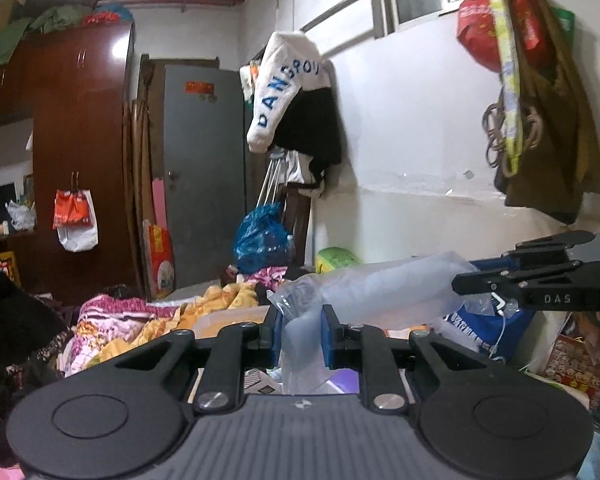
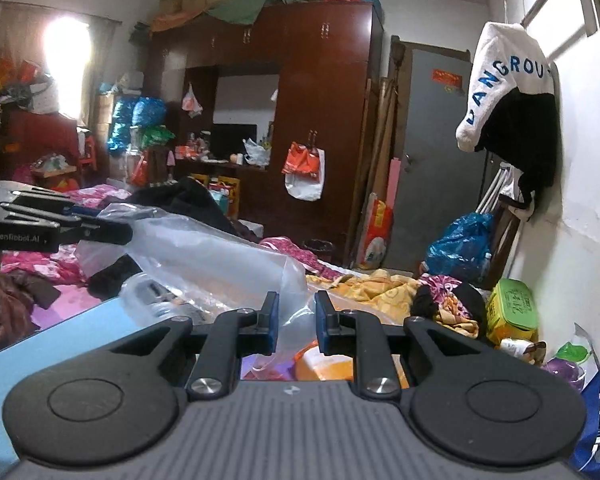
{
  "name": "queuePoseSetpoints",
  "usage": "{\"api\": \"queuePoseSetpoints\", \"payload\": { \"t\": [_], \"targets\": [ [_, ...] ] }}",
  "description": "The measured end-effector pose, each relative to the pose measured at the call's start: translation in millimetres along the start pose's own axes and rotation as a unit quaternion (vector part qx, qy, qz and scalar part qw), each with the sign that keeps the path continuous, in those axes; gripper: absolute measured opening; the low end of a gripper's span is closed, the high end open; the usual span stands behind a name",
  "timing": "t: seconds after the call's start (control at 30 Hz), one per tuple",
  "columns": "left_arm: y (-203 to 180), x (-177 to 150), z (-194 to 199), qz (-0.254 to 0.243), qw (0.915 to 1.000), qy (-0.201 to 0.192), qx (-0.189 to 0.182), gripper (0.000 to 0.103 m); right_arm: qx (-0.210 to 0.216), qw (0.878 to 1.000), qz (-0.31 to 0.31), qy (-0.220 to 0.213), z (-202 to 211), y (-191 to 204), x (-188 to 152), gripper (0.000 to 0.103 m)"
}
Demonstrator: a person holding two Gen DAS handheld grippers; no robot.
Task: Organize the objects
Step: 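Carry the plastic bag over the basket with both tools and release it, then move the left tool toward the ibuprofen medicine box on the table, then close the left tool on the white-and-orange ibuprofen box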
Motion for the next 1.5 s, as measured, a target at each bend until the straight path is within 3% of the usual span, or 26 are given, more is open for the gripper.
{"api": "queuePoseSetpoints", "payload": {
  "t": [0.37, 0.43, 0.47, 0.5, 0.53, 0.57, 0.63, 0.67, 0.7, 0.83, 0.93, 1.0, 1.1, 1.23, 1.43, 1.5],
  "targets": [
    [26, -8, -66, 0.023, 0.9983, 0.045, 0.030, 0.024, -0.008, 0.999, -0.007, 0.038, -40, -9, -12, 0.021],
    [28, -13, -72, 0.021, 0.9978, 0.053, 0.036, 0.032, -0.014, 0.999, -0.006, 0.040, -43, -11, -14, 0.023],
    [27, -16, -75, 0.012, 0.9973, 0.058, 0.043, 0.036, -0.020, 0.999, -0.008, 0.041, -44, -13, -15, 0.037],
    [27, -18, -79, -0.001, 0.9965, 0.063, 0.055, 0.049, -0.029, 0.999, -0.012, 0.043, -44, -16, -16, 0.048],
    [27, -21, -83, -0.013, 0.9951, 0.073, 0.065, 0.067, -0.037, 0.998, -0.016, 0.046, -44, -18, -17, 0.071],
    [27, -23, -85, -0.015, 0.9942, 0.078, 0.072, 0.074, -0.042, 0.998, -0.016, 0.040, -42, -20, -16, 0.083],
    [25, -20, -73, -0.015, 0.9959, 0.051, 0.073, 0.077, -0.050, 0.998, -0.012, 0.021, -27, -19, -15, 0.090],
    [24, -16, -64, -0.011, 0.9968, 0.031, 0.073, 0.077, -0.051, 0.999, -0.012, 0.014, -19, -19, -14, 0.100],
    [24, -11, -53, -0.002, 0.9972, 0.014, 0.073, 0.080, -0.056, 0.998, -0.013, 0.009, -10, -18, -14, 0.103],
    [6, -5, 7, 0.008, 0.9977, -0.036, 0.056, 0.094, -0.062, 0.998, -0.031, -0.014, 38, -17, -26, 0.103],
    [-19, -31, 40, -0.020, 0.9984, -0.027, 0.045, 0.095, -0.046, 0.996, -0.070, -0.005, 62, -19, -59, 0.103],
    [-33, -55, 49, -0.041, 0.9984, -0.009, 0.036, 0.095, -0.043, 0.995, -0.087, 0.028, 60, -21, -87, 0.103],
    [-39, -87, 40, -0.029, 0.9990, 0.024, 0.022, 0.095, -0.036, 0.991, -0.098, 0.086, 43, -18, -123, 0.103],
    [-42, -116, 8, -0.017, 0.9970, 0.074, -0.017, 0.094, 0.001, 0.991, -0.071, 0.116, 23, -4, -147, 0.103],
    [-59, -130, -15, -0.010, 0.9893, 0.123, -0.078, 0.092, 0.069, 0.987, -0.075, 0.125, -2, 6, -150, 0.103],
    [-65, -131, -20, -0.012, 0.9866, 0.134, -0.092, 0.091, 0.074, 0.988, -0.069, 0.118, -4, 7, -149, 0.103]
  ]
}}
Point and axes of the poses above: each gripper's, at about its wrist camera, not at the fingertips, and z roughly against the way its jaws point, y to its left, x to its top, the point moved 6 cm from there along -z, roughly the way its jaws point, and after that the axes turned 1 degree about y, right-handed, at the moved point
